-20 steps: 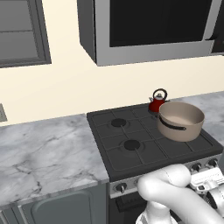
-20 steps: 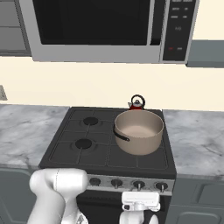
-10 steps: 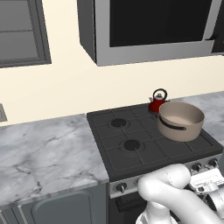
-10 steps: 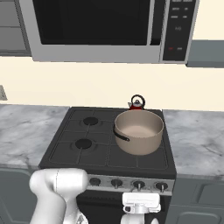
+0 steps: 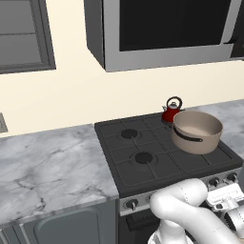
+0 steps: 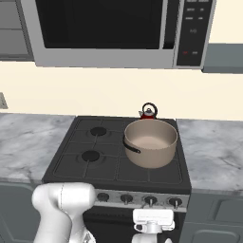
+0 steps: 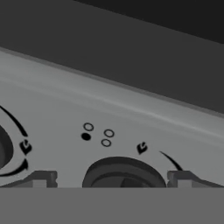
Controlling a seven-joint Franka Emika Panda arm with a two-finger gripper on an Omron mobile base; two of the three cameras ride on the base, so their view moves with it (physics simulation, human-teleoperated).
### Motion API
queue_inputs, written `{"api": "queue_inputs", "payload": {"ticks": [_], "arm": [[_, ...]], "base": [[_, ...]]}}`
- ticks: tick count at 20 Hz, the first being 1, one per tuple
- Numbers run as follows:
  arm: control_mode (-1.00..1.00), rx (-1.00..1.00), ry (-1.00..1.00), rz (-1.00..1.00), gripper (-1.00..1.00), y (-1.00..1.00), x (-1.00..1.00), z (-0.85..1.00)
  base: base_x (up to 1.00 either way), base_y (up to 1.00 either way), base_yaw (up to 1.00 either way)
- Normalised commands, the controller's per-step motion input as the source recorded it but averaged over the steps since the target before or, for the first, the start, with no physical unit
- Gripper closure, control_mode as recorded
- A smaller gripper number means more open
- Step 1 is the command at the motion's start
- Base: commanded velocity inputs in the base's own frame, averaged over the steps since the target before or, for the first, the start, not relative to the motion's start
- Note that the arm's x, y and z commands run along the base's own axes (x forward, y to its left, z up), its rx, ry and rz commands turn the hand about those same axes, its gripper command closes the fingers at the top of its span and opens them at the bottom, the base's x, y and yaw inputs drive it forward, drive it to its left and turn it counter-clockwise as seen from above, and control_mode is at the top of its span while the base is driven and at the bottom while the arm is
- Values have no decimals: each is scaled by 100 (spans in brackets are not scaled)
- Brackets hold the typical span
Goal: Pick the kettle from the cabinet and place it on a stove burner. Then pick the pot from the counter and place it on another stove burner. Finally, turn both burners on.
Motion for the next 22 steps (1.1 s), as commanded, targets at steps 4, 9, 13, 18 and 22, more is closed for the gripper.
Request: {"api": "queue_inputs", "payload": {"ticks": [4,9,13,18,22], "arm": [[-100,0,-2,3,-100,0,0,8],[-100,0,-1,3,-100,0,3,5],[-100,0,0,4,-100,0,22,0],[-100,1,0,2,100,-2,51,0],[-100,0,0,2,100,-4,36,-1]], "base": [[0,0,0],[0,0,0],[0,0,0],[0,0,0],[0,0,0]]}}
